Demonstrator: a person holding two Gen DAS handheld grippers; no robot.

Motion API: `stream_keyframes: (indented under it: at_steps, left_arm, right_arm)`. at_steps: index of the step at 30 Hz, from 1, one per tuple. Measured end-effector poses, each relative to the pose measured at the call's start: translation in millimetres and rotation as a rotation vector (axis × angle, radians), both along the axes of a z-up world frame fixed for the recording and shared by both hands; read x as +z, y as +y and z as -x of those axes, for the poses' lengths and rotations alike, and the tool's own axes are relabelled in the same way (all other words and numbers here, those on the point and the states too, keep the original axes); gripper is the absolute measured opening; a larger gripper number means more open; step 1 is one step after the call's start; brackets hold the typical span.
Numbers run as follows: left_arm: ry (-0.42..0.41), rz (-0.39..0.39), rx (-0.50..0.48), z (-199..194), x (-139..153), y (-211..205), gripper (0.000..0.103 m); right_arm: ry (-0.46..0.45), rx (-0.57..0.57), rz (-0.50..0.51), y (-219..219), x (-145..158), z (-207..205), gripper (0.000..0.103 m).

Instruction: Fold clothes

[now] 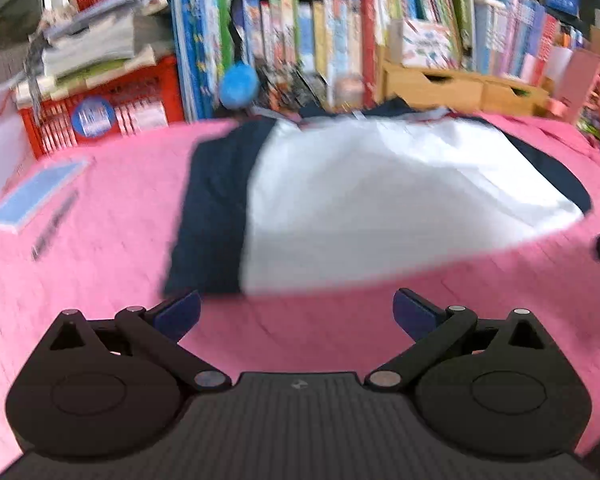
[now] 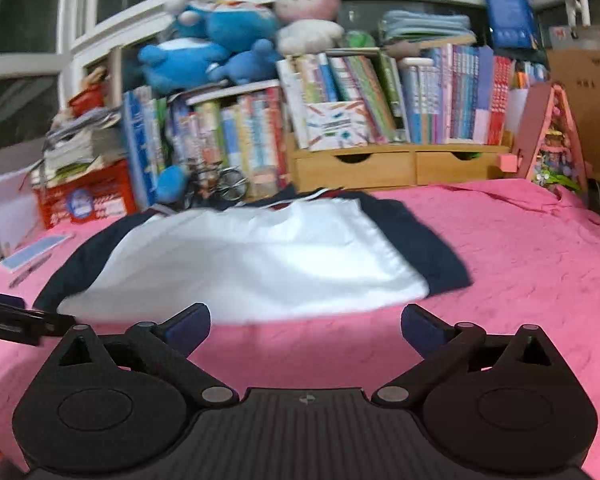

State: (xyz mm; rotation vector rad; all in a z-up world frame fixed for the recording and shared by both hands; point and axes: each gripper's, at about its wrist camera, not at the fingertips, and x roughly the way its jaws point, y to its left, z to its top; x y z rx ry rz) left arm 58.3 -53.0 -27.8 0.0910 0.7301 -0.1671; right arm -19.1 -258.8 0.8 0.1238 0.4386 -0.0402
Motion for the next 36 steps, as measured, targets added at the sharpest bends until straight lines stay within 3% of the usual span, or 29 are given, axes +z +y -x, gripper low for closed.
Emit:
stream_keyframes:
  at_steps: [5, 16, 22, 36]
  left_arm:
    - [0.079, -0.002, 0.001, 11.6, -16.2, -10.6, 0.103]
    - [0.071, -0.006, 0.017, 23.8, -16.8, -13.3, 0.103]
    - [0.053, 0.006, 0.014, 26.0, -18.9, -11.1, 0.103]
    - [0.032, 0.013, 0.005, 28.1, -20.6, -10.3, 0.103]
  right_arm:
    - [0.057, 0.034, 0.02, 21.7, -17.5, 13.3, 0.103]
    - [0.098, 0.019, -0.016, 20.0, -32.0, 22.7, 0.103]
    - [0.104, 0.027, 0.083, 29.9, -40.0, 23.6, 0.103]
    - [0.1, 0.028, 0.093, 26.5, -41.4, 24.0, 0.103]
